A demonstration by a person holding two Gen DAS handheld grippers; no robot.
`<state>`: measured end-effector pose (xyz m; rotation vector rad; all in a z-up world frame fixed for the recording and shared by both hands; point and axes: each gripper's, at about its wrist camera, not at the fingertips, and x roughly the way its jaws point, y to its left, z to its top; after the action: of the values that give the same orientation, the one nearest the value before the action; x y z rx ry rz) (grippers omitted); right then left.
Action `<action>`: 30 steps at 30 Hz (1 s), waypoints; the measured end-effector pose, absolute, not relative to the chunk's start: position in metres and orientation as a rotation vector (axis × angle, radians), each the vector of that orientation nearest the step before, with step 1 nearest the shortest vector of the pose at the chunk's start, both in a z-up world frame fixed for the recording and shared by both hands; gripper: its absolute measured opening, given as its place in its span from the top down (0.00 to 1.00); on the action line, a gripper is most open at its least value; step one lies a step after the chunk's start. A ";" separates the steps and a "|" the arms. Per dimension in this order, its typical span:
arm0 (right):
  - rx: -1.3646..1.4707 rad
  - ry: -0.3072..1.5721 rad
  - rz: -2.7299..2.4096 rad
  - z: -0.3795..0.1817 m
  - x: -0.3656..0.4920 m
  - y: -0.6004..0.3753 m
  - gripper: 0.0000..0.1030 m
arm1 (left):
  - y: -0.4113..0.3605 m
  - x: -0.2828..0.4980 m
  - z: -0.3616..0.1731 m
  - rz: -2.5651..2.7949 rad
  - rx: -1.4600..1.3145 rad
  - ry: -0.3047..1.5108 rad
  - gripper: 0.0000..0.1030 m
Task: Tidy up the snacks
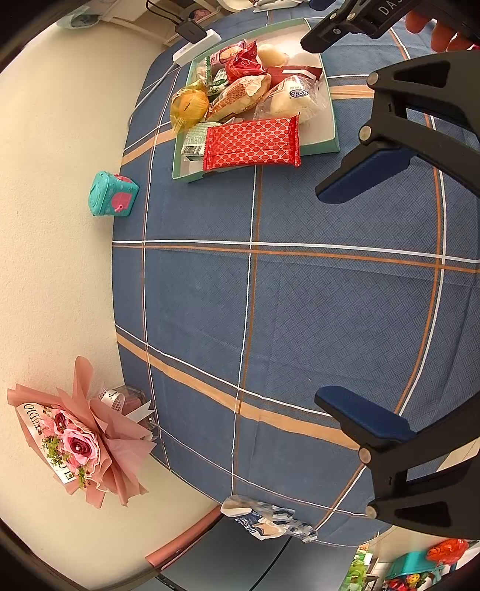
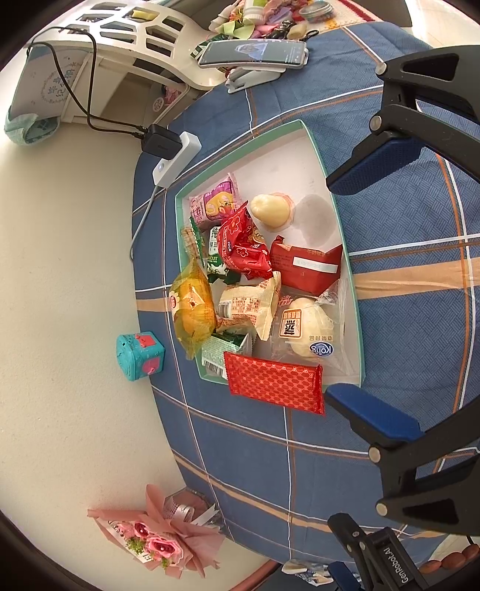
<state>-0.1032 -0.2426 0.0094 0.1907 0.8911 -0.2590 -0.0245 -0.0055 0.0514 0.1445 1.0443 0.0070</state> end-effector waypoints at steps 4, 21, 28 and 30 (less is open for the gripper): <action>0.191 0.892 -0.260 0.009 -0.103 -0.242 0.00 | -0.006 -0.024 0.051 0.004 0.145 1.044 0.04; 0.187 0.896 -0.255 0.009 -0.102 -0.242 0.00 | -0.004 -0.023 0.049 -0.005 0.141 1.052 0.04; 0.185 0.896 -0.255 0.009 -0.102 -0.241 0.00 | -0.004 -0.022 0.049 -0.003 0.140 1.057 0.04; 0.185 0.896 -0.256 0.009 -0.102 -0.241 0.00 | -0.004 -0.022 0.049 -0.004 0.140 1.057 0.04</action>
<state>-0.1024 -0.2412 0.0089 0.1851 0.8956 -0.2562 -0.0221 -0.0036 0.0488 0.1395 1.0571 -0.0036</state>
